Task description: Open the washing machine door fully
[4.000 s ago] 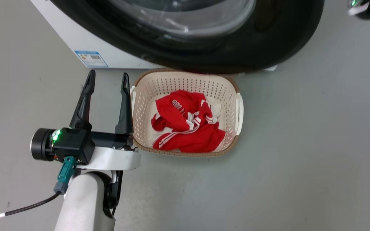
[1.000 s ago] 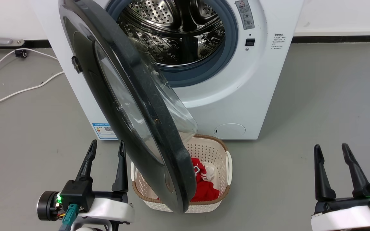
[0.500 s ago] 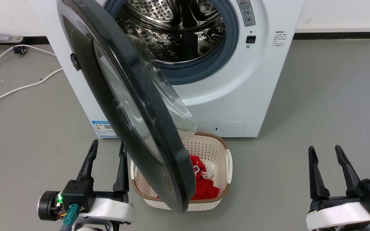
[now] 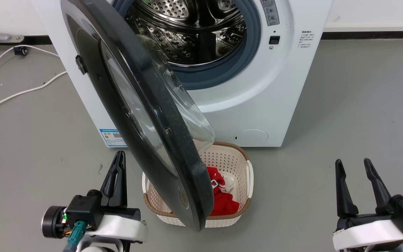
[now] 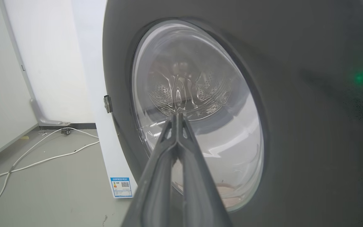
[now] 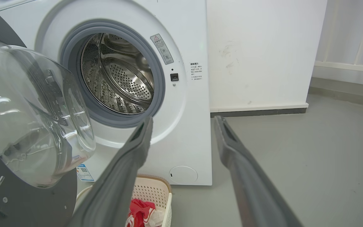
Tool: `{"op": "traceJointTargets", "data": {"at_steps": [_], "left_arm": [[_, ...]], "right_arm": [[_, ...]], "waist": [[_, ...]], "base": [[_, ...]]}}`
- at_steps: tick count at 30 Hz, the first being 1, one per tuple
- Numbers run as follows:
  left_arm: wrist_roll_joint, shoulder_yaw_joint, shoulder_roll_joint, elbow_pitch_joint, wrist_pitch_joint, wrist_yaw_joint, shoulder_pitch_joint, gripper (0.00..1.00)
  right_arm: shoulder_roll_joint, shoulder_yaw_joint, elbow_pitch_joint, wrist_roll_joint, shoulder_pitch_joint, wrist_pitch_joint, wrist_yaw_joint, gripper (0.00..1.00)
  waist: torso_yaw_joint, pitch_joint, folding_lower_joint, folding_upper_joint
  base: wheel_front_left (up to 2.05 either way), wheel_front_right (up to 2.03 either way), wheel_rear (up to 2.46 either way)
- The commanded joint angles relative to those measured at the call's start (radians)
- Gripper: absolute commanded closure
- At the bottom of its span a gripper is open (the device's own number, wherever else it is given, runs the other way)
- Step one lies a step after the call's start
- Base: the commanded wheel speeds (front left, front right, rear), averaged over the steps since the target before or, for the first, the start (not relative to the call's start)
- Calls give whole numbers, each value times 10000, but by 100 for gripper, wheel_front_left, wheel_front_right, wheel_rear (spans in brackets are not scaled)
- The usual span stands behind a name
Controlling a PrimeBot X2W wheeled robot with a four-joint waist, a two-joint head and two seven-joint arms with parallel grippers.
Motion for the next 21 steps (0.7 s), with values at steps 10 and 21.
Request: {"op": "traceJointTargets", "data": {"at_steps": [10,21], "left_arm": [[-5,271,8,-1792,-23,41,-524,100],[559,139,8,-5118,-17,144,-1164,100]], "right_arm": [[32,29,198,153,-178,-82,-3,0],[31,37,317,209,-369,-92,-3,0]], "waist": [[38,71,-1,0],[20,182,-1,0]], "base": [[0,0,0],[0,0,0]]}}
